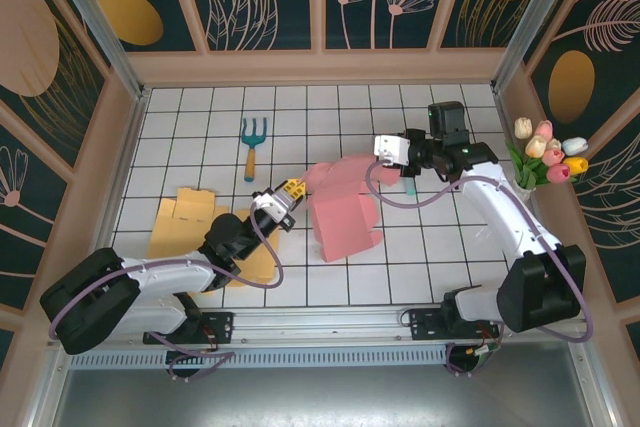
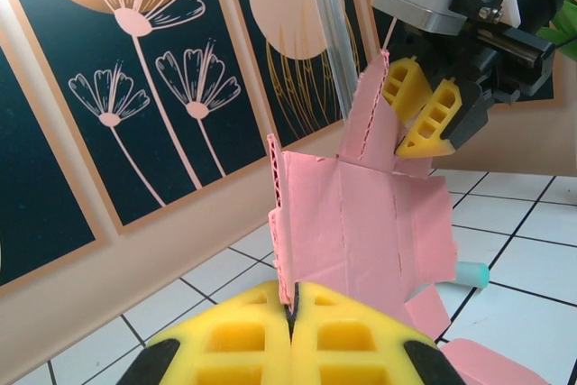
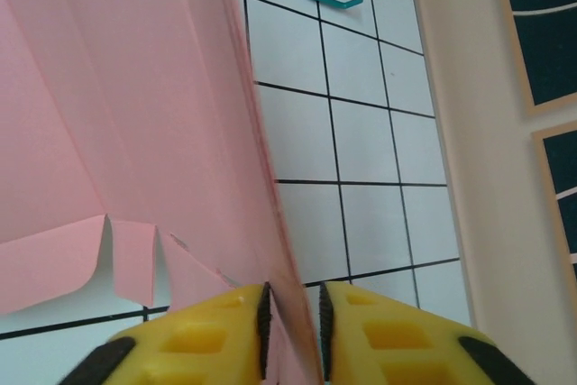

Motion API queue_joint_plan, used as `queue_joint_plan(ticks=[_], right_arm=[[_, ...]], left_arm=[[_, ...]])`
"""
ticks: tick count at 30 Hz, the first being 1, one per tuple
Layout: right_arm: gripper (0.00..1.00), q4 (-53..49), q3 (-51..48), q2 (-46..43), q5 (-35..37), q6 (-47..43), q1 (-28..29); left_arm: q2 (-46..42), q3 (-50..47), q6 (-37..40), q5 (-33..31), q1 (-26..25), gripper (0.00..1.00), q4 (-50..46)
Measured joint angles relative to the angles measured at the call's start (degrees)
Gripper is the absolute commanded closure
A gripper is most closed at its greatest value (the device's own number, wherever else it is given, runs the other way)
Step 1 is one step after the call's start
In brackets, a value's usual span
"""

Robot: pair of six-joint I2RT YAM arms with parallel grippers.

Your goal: Fold the paper box

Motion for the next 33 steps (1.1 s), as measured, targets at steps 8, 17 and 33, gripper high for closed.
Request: queue_joint_plan(ticks=[8, 17, 33], right_arm=[[1.00, -5.1, 3.5, 0.8, 1.8, 0.6, 1.0], [1.00, -12.3, 9.3, 0.5, 8.5, 5.7, 1.6], [1.00, -23.1, 13.2, 1.4, 22.2, 12.0, 8.4]], left_arm=[[0.0, 0.7, -1.3, -1.8, 0.0, 0.89, -0.7], [-10.6, 3.6, -13.0, -12.3, 0.0, 0.56, -10.5], [-12.4, 22.4, -39.2, -22.5, 0.0, 0.59, -44.3]])
